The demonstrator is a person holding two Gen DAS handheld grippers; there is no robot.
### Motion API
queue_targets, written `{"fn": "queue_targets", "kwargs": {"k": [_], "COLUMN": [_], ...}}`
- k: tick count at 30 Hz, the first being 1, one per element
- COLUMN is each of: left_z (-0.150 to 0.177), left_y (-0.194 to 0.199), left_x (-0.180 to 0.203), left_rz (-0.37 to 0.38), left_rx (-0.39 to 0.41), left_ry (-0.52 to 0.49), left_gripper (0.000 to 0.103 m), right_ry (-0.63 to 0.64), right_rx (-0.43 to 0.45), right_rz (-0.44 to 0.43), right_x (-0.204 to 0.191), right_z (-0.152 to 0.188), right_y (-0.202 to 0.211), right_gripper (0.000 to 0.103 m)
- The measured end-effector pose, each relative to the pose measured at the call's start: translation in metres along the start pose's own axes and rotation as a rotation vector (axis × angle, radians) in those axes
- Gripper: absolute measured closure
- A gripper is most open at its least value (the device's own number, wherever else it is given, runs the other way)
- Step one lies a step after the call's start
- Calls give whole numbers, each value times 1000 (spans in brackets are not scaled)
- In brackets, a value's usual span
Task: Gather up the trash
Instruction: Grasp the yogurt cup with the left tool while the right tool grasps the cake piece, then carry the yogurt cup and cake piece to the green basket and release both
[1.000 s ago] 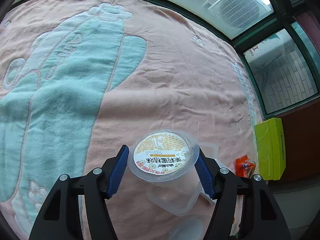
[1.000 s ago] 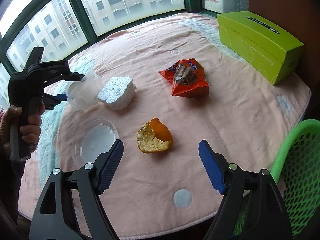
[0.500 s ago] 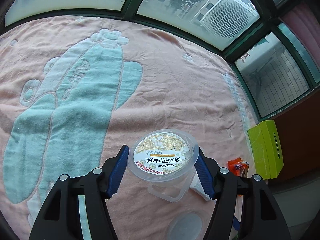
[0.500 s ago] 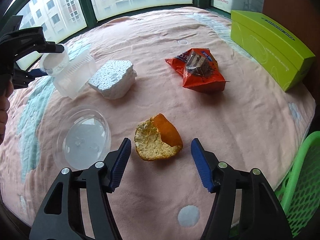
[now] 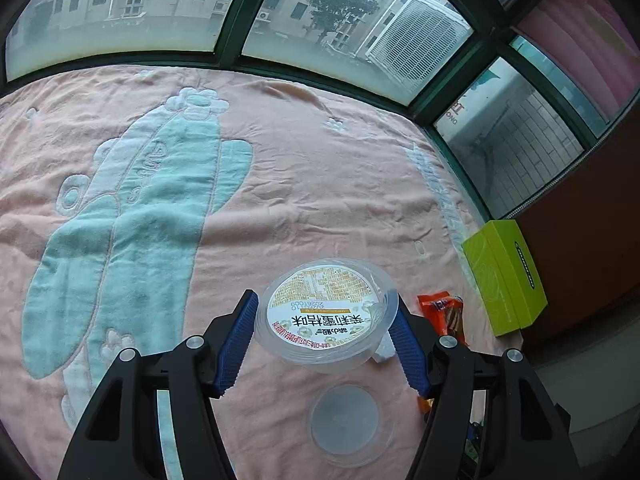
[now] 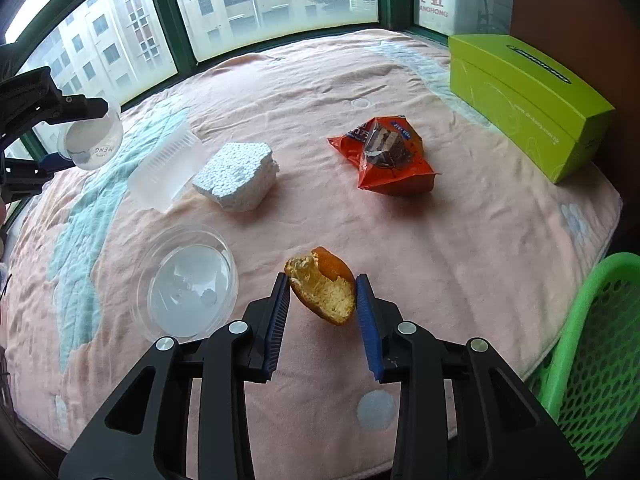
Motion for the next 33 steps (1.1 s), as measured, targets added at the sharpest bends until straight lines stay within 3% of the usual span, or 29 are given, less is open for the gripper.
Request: {"fn": "queue_targets", "kwargs": {"k": [13,33], "left_z": [31,67], "left_y": [40,52], "left_x": [56,167], "left_rz": [49,178], "left_rx": [47,45], "left_ry": [-106,-286], "left_gripper": [41,41], "right_ry": [-25,-142], "right_rx": [88,195], "right_rz": [-37,81], "right_x": [17,98], "right_z": [5,29], "right_y": [69,160], "right_gripper": [70,70]}}
Point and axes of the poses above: each gripper's, at about its wrist camera, not at the fingertips, and y roughly against the way its jaws point, x to its right, z to its underside, the point moved 3 cm from there along -y, roughly the way its jaws point, and after that the axes turned 11 degrees about -y, right-handed, at the moved point
